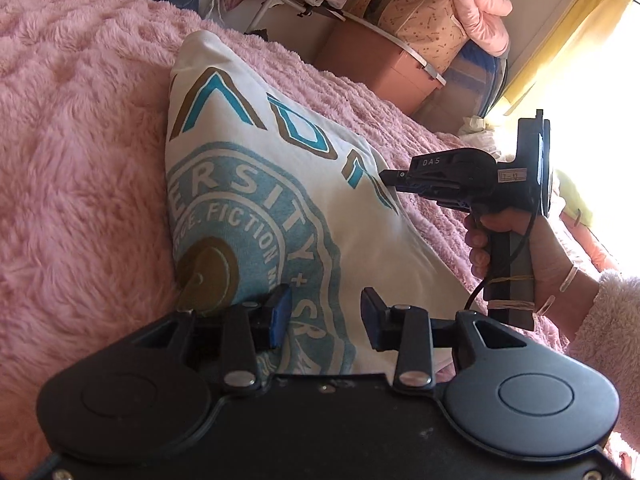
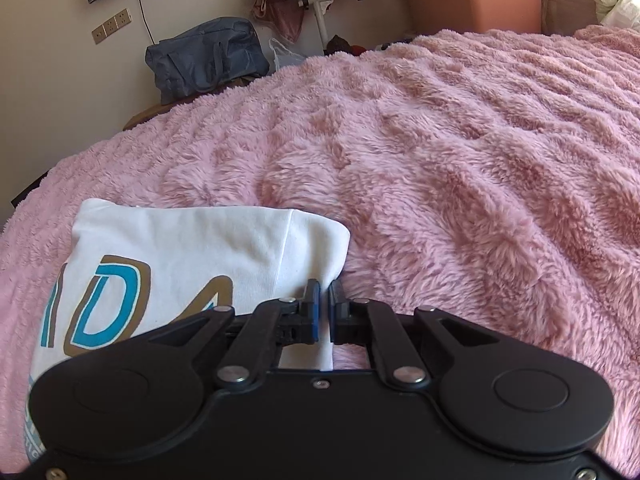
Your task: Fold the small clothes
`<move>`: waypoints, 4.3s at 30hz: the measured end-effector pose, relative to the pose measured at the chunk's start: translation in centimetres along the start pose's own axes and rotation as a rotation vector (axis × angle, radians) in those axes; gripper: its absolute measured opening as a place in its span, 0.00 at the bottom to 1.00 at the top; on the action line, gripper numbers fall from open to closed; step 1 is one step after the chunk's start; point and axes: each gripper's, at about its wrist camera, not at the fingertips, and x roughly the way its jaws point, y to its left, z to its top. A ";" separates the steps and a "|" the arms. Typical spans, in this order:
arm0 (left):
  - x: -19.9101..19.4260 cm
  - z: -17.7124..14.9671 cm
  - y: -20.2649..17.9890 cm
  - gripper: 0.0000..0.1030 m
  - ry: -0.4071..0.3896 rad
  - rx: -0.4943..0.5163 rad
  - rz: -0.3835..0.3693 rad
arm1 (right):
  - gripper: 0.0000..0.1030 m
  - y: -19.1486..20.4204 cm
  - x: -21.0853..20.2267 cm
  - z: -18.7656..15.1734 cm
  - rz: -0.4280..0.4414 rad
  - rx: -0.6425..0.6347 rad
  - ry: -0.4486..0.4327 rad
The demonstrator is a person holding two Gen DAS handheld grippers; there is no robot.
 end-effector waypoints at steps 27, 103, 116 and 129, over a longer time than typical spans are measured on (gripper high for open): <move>0.8 3.3 -1.0 0.42 -0.024 0.050 0.143 | 0.05 2.4 -8.8 -7.7 0.098 -0.215 0.063; -7.1 -4.8 -4.2 0.09 0.206 0.522 0.372 | 0.04 5.9 -15.5 -17.0 -0.186 -0.969 -0.001; -7.4 3.1 1.0 0.35 -0.052 -0.020 0.066 | 0.47 0.4 -15.9 -7.7 0.279 -0.259 -0.015; -0.6 4.1 13.1 0.43 0.006 -0.542 -0.188 | 0.55 -7.5 -4.4 -5.2 0.521 0.242 0.225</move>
